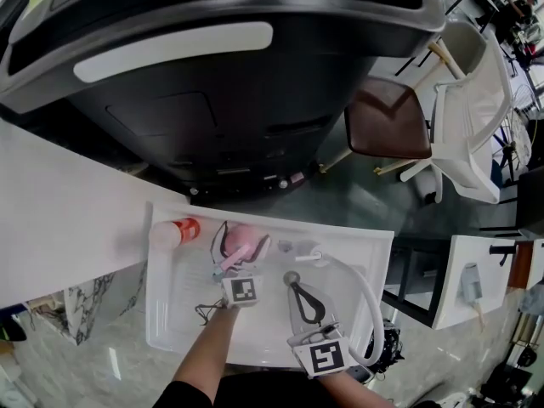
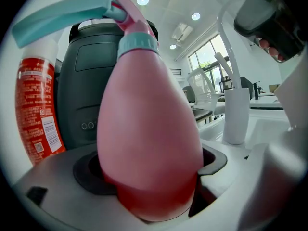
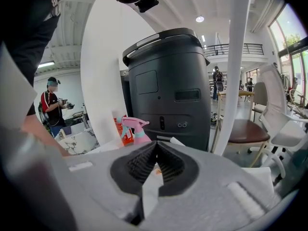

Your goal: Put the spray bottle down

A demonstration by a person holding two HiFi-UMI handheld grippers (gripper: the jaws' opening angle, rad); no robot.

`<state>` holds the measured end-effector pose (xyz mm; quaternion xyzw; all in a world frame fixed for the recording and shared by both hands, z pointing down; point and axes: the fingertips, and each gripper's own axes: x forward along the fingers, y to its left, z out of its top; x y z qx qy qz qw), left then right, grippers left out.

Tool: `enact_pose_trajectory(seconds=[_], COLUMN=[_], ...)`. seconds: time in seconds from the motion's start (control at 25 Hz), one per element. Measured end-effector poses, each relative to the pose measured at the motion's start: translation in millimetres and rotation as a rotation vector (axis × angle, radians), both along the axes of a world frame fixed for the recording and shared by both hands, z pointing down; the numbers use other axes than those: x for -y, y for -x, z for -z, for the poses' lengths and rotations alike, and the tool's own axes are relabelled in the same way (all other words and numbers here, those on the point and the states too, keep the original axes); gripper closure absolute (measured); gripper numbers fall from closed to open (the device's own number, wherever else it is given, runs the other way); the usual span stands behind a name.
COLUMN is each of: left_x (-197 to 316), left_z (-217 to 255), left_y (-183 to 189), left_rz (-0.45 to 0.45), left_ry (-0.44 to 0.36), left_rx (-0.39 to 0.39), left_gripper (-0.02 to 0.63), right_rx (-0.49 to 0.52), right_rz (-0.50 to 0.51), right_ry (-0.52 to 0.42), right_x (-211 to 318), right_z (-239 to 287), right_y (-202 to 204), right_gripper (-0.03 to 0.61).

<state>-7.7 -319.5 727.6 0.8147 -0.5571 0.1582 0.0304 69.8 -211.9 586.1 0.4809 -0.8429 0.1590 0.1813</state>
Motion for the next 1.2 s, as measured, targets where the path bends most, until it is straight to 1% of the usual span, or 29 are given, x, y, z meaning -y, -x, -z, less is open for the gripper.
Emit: enact_pose_trajectory(seconds=[0.16,0.32,0.56,0.72,0.88,1.04,1.2], left_x=[-1.4,-2.8,-2.7,-5.3,-8.6,-16.5,-23.9], left_z=[-3.1,-6.3,-1.6,0.1,1.3,-0.7,0.8], left_y=[0.3,-0.3,2.7,1.3,4.1,7.2,10.8], left_rz=[0.000,-0.002,-0.009,-0.035,-0.037,-0.035,-0.033], left_ry=[0.026,0.054,0.073,0.071,0.059,0.074,0.074], left_rx=[0.002,0.004,-0.044,-0.055,-0.075,-0.084,-0.075], left_gripper=[0.160,0.152,0.143,0.143,0.143,0.143,0.143], right_rx=[0.002,0.012,0.009,0.010,0.014,0.016,0.017], right_rz=[0.009,-0.003,-0.013,-0.009,0.001,0.003,0.001], right_ry=[0.001,0.007,0.003,-0.002,0.003,0.000,-0.005], right_x=[-4.2,-5.9,-4.3,-6.2,-12.5,-18.7,-24.3], right_z=[0.7,2.3,4.7,5.6,5.6,5.9,6.4], right_y=[1.5,-1.1,-6.8,-4.8,-0.6,0.6,0.1], right_gripper=[0.580,0.580,0.580,0.580,0.580,0.580,0.580])
